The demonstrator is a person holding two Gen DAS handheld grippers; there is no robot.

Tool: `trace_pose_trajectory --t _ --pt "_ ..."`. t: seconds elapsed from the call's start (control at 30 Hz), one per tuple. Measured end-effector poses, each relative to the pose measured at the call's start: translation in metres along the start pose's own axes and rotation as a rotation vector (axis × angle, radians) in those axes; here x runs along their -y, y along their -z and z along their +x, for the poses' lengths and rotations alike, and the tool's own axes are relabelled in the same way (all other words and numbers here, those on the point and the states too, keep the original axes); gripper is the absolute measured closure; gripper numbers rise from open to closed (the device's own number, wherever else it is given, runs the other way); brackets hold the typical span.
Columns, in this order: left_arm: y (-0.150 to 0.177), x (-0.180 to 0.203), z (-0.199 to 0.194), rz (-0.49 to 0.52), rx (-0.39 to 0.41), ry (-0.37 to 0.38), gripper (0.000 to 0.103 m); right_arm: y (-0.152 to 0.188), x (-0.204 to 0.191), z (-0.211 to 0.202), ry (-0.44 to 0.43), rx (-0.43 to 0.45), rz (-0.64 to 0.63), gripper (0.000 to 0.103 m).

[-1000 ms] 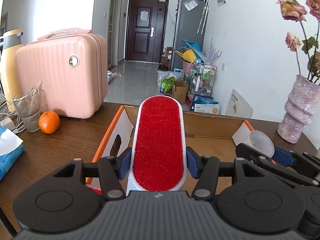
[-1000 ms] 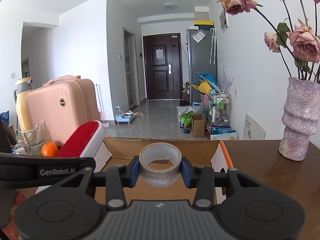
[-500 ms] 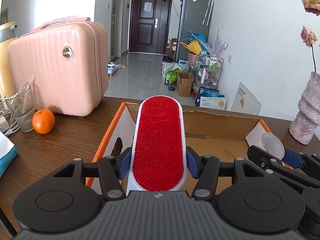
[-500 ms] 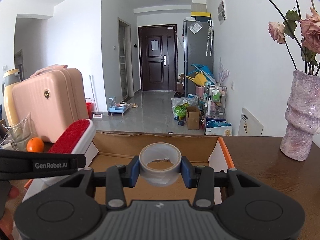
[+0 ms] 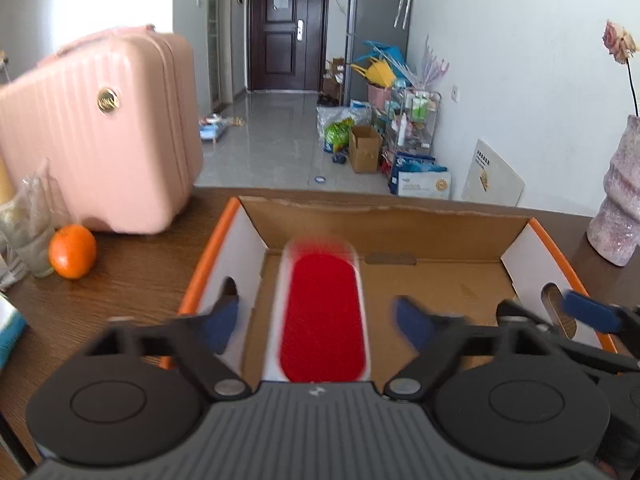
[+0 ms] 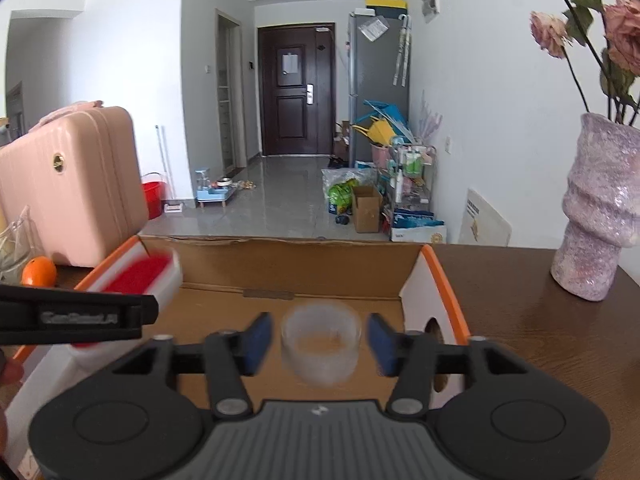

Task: Organize rigid objects
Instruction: 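Open both tools to drop the lint roller and cup into the box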

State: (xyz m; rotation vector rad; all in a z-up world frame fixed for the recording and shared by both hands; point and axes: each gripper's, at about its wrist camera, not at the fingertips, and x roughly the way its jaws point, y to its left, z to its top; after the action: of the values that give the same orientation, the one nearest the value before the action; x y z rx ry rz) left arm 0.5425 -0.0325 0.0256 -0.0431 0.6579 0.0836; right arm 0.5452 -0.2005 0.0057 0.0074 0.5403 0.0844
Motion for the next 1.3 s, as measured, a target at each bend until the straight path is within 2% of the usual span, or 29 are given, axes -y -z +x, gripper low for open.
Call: trace_pose_trajectory --t 0.03,0.1,0.17,0.4,0.67,1.3 --pt "-0.001 -0.002 -0.007 -0.007 0.024 -0.008 0.0 0.0 0.002 -0.001 0.001 0.004 0.004 0.014" --pt "-0.004 -0.007 -0.015 -0.025 0.028 0.004 0.0 -0.001 0.003 -0.004 -0.007 0.002 0.01 0.011" --pt "-0.005 -0.012 -0.016 -0.049 0.013 0.011 0.0 -0.002 0.001 -0.007 0.001 0.008 0.003 0.004" --pt "-0.004 -0.011 -0.014 -0.036 0.0 0.004 0.0 -0.001 -0.002 -0.012 -0.012 0.011 -0.019 0.002" --pt "0.002 -0.015 -0.031 -0.036 0.044 -0.011 0.0 -0.001 -0.003 -0.022 -0.007 0.03 -0.027 0.0" --pt "0.038 -0.045 -0.102 -0.056 0.171 -0.028 0.0 0.035 -0.005 -0.103 -0.04 0.152 -0.033 0.0"
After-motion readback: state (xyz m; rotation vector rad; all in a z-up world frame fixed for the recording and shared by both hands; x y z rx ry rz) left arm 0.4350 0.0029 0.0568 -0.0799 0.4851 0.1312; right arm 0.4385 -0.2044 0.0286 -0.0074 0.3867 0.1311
